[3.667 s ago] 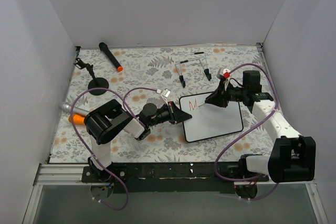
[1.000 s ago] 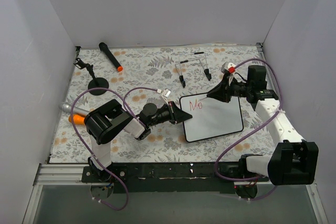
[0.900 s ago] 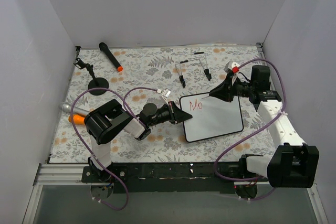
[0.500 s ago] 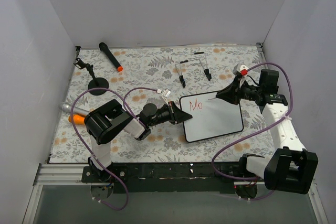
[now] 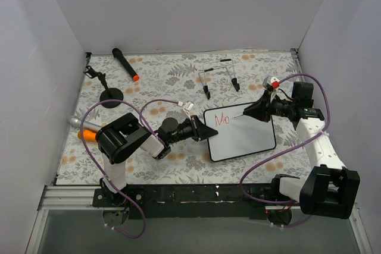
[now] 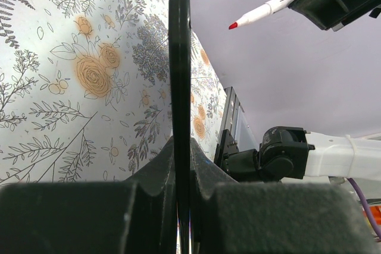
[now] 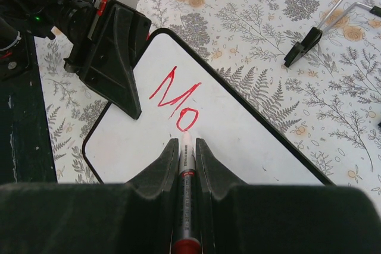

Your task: Write a sentence on the whiteboard

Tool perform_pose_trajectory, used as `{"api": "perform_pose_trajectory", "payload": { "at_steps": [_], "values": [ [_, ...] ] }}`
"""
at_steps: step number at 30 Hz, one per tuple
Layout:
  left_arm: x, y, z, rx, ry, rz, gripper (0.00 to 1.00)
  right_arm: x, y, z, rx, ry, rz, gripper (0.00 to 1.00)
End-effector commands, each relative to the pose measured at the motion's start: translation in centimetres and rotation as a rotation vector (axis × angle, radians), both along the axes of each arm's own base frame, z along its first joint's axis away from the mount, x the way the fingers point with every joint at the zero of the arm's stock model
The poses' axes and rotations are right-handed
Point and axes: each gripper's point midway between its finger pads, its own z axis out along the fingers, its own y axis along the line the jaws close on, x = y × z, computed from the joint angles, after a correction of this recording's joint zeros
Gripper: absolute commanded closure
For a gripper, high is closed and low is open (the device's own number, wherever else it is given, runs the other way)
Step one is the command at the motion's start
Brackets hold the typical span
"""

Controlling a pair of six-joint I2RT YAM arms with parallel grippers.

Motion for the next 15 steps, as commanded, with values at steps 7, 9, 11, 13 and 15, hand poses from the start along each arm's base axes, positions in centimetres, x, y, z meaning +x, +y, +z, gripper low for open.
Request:
{"api": "perform_pose_trajectory", "payload": {
  "at_steps": [7,9,11,13,15],
  "values": [
    [0.0,-0.2,3.4,-0.095,-0.098,0.006,1.00,1.4,1.3,-1.3,-0.038,0.016,-0.016,0.99],
    [0.0,-0.2,3.4,-0.093,-0.099,0.006,1.00,1.6,1.4,-1.4,-0.040,0.016,-0.015,0.99],
    [0.0,-0.2,3.4,-0.093,-0.100,0.003,1.00,2.1,1.4,-1.4,-0.041,0.018,-0.024,0.99],
    [0.0,-0.3,3.5,-0.095,-0.102,0.002,1.00,2.3,1.4,-1.5,-0.040,0.028,-0.027,0.99],
    [0.0,-0.3,3.4,-0.095,-0.100,0.001,1.00,2.6,1.3,-1.4,-0.041,0.022,-0.036,0.99]
  ]
}}
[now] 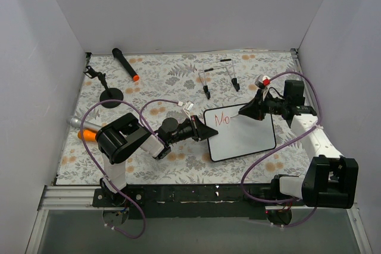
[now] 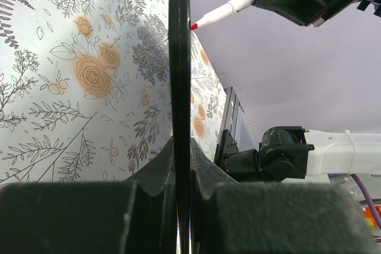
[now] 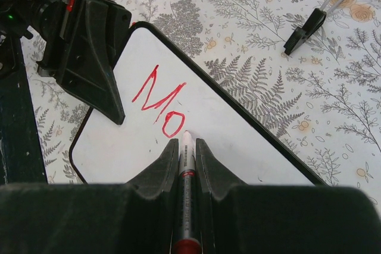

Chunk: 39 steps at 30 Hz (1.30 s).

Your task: Write a sentence on the whiteboard

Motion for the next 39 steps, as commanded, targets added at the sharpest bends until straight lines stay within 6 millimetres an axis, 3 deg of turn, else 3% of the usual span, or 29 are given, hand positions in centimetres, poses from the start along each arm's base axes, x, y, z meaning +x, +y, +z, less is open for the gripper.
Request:
{"api": "perform_pose_trajectory", "payload": {
  "at_steps": [1,3,27,39],
  "values": [
    [-0.1,-0.3,3.3,-0.093,-0.097,-0.001,1.00,1.3,-0.1,0.6,-0.003,-0.036,-0.021,0.99],
    [0.0,-0.3,3.3,-0.093,-0.098,-0.001,1.00,1.1,0.7,0.6,-0.004,-0.032,0.003,0.99],
    [-0.1,-0.5,3.2,-0.103,-0.093,-0.011,1.00,1.8,0.5,0.3,-0.030,-0.038,-0.021,0.99],
    [-0.1,-0.4,3.1,-0.103,-0.095,-0.008,1.00,0.0,0.1,-0.8,-0.073,-0.012,0.001,0.99]
  ]
}}
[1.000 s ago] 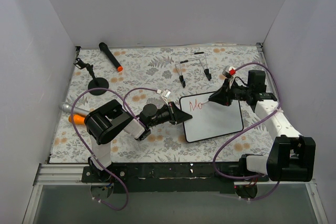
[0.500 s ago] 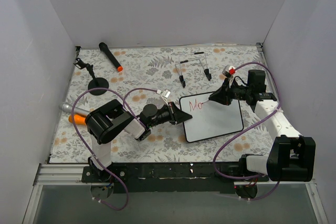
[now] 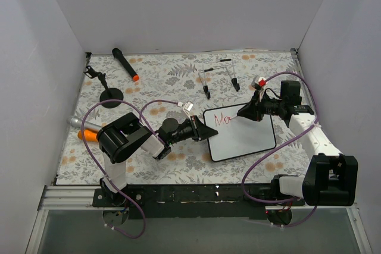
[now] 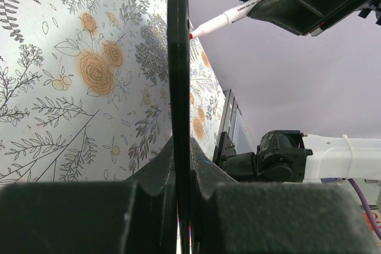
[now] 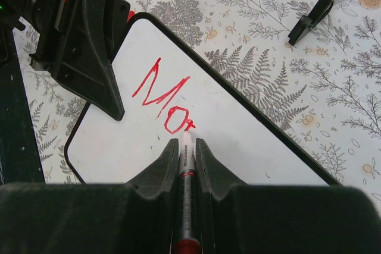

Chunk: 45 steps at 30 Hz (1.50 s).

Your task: Write a sentence on the whiteboard

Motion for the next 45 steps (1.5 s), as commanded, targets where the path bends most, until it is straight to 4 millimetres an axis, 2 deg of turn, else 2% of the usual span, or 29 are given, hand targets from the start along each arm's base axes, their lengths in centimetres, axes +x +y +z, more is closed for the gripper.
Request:
{"api": "perform_pose_trajectory", "payload": {
  "at_steps": [1,8,17,29,32,36,45],
  "values": [
    [-0.2,-0.4,3.5,-0.098,-0.128,-0.011,1.00,-0.3,-0.3,0.3,-0.034,-0.027,0.004,0.99],
    [-0.1,-0.4,3.6,-0.098,-0.132,-0.012,1.00,-0.8,-0.6,0.1,-0.046,-0.031,-0.004,0.99],
    [-0.2,-0.5,3.7,-0.100,-0.135,-0.015,1.00,0.2,-0.8,0.7,-0.050,-0.044,-0.018,0.99],
    [-0.2,-0.5,3.3,-0.093,-0.128,-0.018,1.00,3.0,-0.9,3.6,-0.024,-0.107,-0.044,0.99],
    [-0.2,-0.4,3.3,-0.092,-0.126,-0.014,1.00,2.5,-0.6,4.7,-0.009,-0.120,-0.023,0.99],
    [-0.1,-0.4,3.2,-0.090,-0.124,-0.009,1.00,0.5,-0.6,6.0,0.039,-0.140,0.035,0.99],
    [0.0,0.0,3.5,-0.090,-0.124,0.014,1.00,-0.9,-1.3,4.5,0.024,-0.118,0.003,0.99]
  ]
}}
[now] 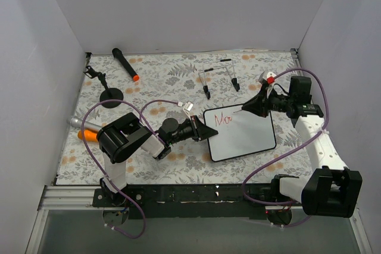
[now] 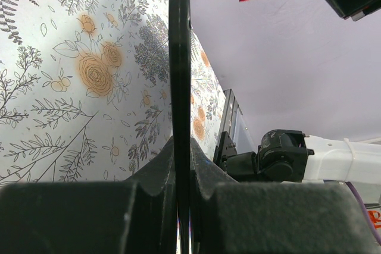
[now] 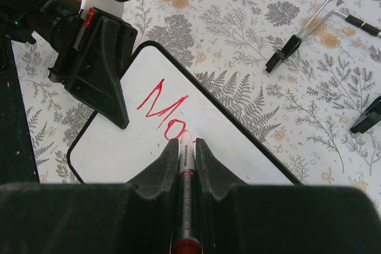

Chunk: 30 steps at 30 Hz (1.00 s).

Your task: Write a sentence on the whiteboard

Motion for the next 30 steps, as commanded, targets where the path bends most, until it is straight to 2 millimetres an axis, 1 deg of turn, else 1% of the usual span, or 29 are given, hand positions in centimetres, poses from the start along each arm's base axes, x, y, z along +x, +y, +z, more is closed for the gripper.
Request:
{"api": "perform_pose_trajectory", "payload": {
  "at_steps": [1,4,8,16,20,21,24,30],
  "values": [
    [0.0,0.1,3.5,-0.090,-0.116,0.017,1.00,-1.0,-0.3,-0.3,0.018,0.009,-0.001,0.99],
    [-0.1,0.3,3.5,-0.090,-0.120,0.024,1.00,-1.0,-0.5,-0.5,0.022,0.006,-0.018,0.99],
    [-0.1,0.3,3.6,-0.094,-0.122,0.024,1.00,-1.3,-0.6,-1.2,0.037,0.039,-0.032,0.99],
    [-0.2,0.1,3.6,-0.091,-0.127,0.019,1.00,-1.7,-0.2,-1.2,0.075,0.058,-0.011,0.99],
    [-0.2,-0.1,3.7,-0.088,-0.126,0.019,1.00,-1.2,-0.4,-1.3,0.083,0.079,-0.037,0.99],
    [-0.3,-0.1,3.7,-0.088,-0.126,0.021,1.00,-0.8,-0.6,-1.2,0.078,0.070,-0.053,0.99],
    [-0.2,-0.1,3.8,-0.088,-0.127,0.024,1.00,-0.6,-0.8,-1.1,0.088,0.086,-0.071,0.99],
    [-0.2,-0.3,4.0,-0.091,-0.128,0.030,1.00,-0.5,-0.9,-2.0,0.099,0.119,-0.087,0.99]
  ]
}}
